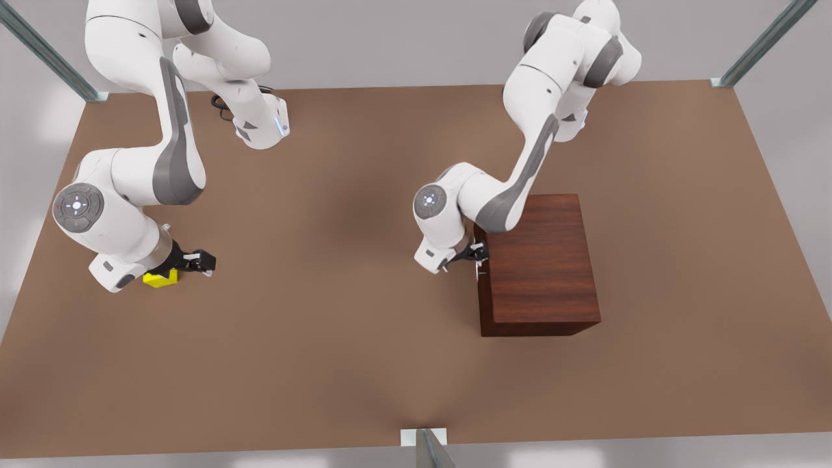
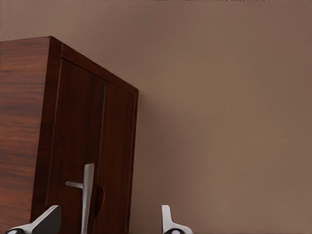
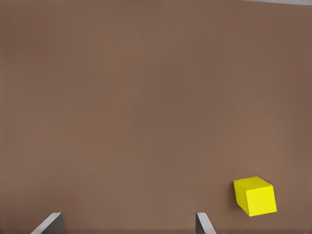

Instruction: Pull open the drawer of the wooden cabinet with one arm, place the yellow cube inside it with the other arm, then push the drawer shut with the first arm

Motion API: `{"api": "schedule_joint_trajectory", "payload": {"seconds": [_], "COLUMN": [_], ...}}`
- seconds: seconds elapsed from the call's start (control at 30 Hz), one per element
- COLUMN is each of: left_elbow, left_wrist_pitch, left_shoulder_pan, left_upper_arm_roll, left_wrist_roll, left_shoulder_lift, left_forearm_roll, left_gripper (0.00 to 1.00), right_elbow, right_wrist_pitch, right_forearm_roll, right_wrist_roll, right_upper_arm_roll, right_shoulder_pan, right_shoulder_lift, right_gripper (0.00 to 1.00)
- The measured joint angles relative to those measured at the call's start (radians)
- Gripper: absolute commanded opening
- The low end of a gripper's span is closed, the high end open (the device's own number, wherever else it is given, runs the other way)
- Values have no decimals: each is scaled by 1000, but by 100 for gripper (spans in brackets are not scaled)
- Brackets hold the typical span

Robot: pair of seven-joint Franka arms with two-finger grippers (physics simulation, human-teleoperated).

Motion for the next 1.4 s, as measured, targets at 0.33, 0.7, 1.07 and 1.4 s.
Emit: {"api": "schedule_joint_trajectory", "payload": {"seconds": [0.33, 0.7, 1.07, 1.4], "left_elbow": [-28, -20, -10, 3], "left_wrist_pitch": [78, 121, 141, 187], "left_shoulder_pan": [0, -1, -19, -30], "left_upper_arm_roll": [-2, -12, -35, -43], "left_wrist_roll": [-100, -137, -143, -143], "left_shoulder_lift": [38, 43, 46, 57], "left_forearm_roll": [33, 26, 30, 30], "left_gripper": [100, 100, 100, 100], "right_elbow": [0, 0, 0, 3], "right_wrist_pitch": [1, 1, 2, 3], "right_forearm_roll": [-1, -1, 0, 5], "right_wrist_roll": [0, -1, 0, 5], "right_upper_arm_roll": [0, 0, 0, 3], "right_shoulder_pan": [0, 0, 0, 6], "right_shoulder_lift": [3, 3, 5, 10], "right_gripper": [100, 100, 100, 100]}}
